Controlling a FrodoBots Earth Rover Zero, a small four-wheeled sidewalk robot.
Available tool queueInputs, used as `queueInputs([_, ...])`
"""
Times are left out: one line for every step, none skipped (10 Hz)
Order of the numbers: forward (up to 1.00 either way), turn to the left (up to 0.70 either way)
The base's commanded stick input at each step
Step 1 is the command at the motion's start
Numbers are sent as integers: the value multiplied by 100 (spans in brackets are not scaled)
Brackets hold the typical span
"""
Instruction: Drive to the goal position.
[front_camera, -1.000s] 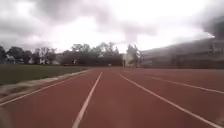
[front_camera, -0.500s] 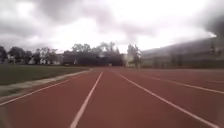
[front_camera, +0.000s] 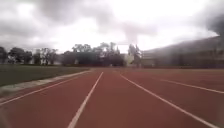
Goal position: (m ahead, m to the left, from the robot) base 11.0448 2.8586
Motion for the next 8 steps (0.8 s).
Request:
queueInputs([70,0])
queueInputs([70,0])
queueInputs([70,0])
queueInputs([70,0])
queueInputs([70,0])
queueInputs([70,0])
queueInputs([70,0])
queueInputs([70,0])
